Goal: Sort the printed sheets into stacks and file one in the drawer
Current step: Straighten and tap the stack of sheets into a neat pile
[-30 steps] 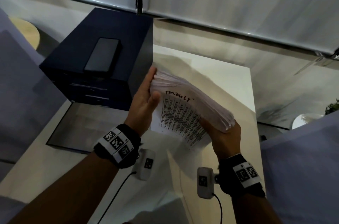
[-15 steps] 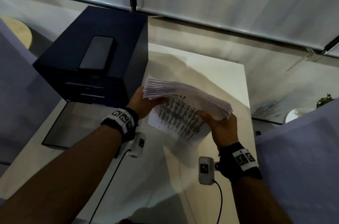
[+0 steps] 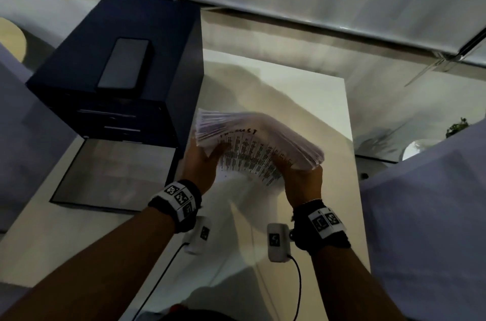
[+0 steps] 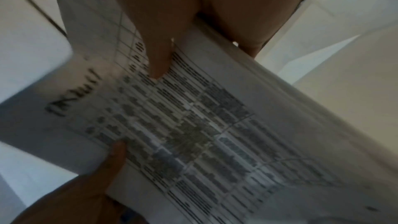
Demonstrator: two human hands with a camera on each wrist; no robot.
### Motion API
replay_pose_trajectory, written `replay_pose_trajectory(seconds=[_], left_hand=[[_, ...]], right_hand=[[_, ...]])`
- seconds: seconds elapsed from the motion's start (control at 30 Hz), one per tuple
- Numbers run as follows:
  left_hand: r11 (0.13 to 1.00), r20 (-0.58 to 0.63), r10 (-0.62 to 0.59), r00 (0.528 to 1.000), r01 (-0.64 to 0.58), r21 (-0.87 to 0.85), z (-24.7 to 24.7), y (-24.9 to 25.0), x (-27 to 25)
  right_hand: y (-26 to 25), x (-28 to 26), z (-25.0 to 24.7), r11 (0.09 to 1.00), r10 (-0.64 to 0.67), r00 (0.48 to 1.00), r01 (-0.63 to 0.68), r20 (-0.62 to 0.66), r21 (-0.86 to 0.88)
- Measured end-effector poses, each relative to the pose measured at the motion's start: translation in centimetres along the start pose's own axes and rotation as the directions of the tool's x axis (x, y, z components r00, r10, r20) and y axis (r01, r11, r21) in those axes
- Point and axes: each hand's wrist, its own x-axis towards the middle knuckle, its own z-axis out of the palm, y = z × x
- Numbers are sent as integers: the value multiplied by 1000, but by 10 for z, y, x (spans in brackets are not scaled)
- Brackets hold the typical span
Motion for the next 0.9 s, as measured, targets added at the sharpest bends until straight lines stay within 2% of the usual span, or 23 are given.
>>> replay_pose_trajectory(seconds=[0.1,0.17,0.27,0.33,0.43,0.57,0.67,0.8,0.9], left_hand=[[997,-52,42,998,-45,-62,3,13,1],[997,-80,61,995,-65,-44,3,13,-3],[1000,-3,12,1000,-11,18,-1,-5,-15],[996,43,-49,998,46,75,-1,-12,-15],[997,-43,-80,996,81,14,6,-1,-15],[999,-192,10,981,-20,-49,17,13,-21],[999,-140,-39,989,33,-43,13,7,-31],[995,-87,-18,996,9,-103,-4,-5,-33],[989,-14,-8,1000,6,-149,-9,-4,-36]], right_hand=[[-2,2,-3,997,-17,998,22,-66,79],[-1,-2,-4,996,-17,997,24,-79,90],[16,-14,-2,1000,25,1000,-25,-7,-7],[18,-14,2,997,82,997,-82,-5,-1],[14,-9,8,989,141,987,-138,-77,47],[7,-10,12,1000,31,990,-30,-141,8],[14,-19,9,995,-11,992,-2,-127,-100],[8,-12,-1,997,50,996,-44,-76,68],[5,-8,-3,997,15,999,-11,-44,81]])
